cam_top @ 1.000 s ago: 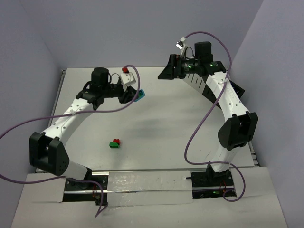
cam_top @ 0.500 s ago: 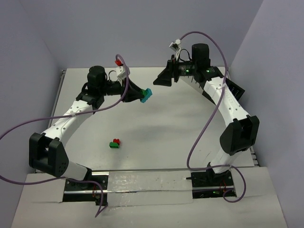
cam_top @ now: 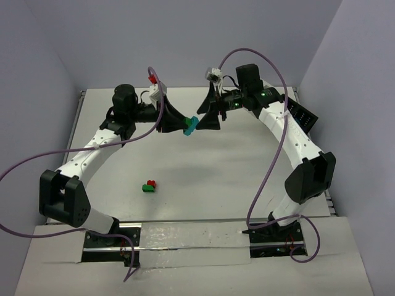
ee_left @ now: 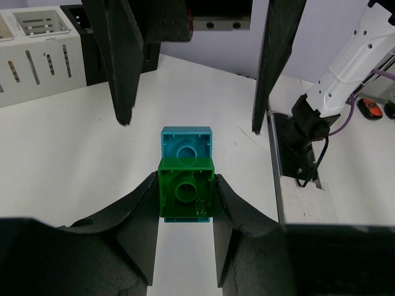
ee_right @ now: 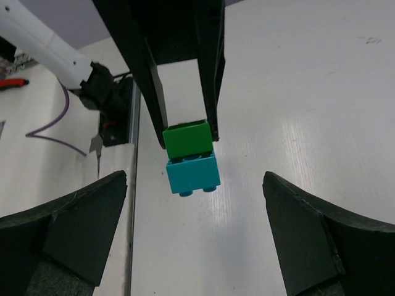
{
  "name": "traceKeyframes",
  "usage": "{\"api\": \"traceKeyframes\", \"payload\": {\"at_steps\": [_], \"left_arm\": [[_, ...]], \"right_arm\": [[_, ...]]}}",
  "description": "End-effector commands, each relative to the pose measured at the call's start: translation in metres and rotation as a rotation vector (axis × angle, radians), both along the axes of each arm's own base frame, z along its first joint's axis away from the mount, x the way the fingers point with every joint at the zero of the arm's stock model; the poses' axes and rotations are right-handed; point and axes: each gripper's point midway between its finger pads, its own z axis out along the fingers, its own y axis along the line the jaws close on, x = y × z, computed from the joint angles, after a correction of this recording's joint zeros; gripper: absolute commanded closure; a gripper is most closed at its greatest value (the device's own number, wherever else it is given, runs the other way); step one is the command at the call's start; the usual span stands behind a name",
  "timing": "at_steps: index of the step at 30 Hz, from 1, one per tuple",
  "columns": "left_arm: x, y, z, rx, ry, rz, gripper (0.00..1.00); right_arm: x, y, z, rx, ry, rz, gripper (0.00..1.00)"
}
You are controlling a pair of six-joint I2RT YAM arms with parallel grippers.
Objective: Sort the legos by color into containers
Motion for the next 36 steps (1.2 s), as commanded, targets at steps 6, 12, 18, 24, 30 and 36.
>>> {"api": "traceKeyframes", "payload": {"at_steps": [6,12,18,24,30,36], "left_arm": [[-0.007,-0.002,0.027,-0.043,-0.088,-0.063,1.00],[-0.008,-0.004,0.024,-0.034,-0.092,-0.072,1.00],[-0.009,-0.005,0.022,-0.027,-0.090,-0.074,1.00],[-0.010,-0.009,0.021,-0.016,-0.099,-0.077,1.00],[-0.010,-0.011,0.020,-0.010,-0.101,-0.080,1.00],[0.003,0.000,0.027,-0.025,-0.106,-0.001,1.00]], "right_arm": [[-0.024,0.003,0.004,-0.058,-0.194,0.092,0.09],[-0.023,0.006,0.011,-0.050,-0.221,0.094,0.18],[-0.021,0.007,0.012,-0.054,-0.237,0.083,0.32],[-0.022,0.010,0.008,-0.068,-0.220,0.082,0.37],[-0.019,0.011,0.006,-0.086,-0.226,0.078,0.57],[-0.023,-0.007,-0.018,-0.207,-0.234,0.061,1.00]]}}
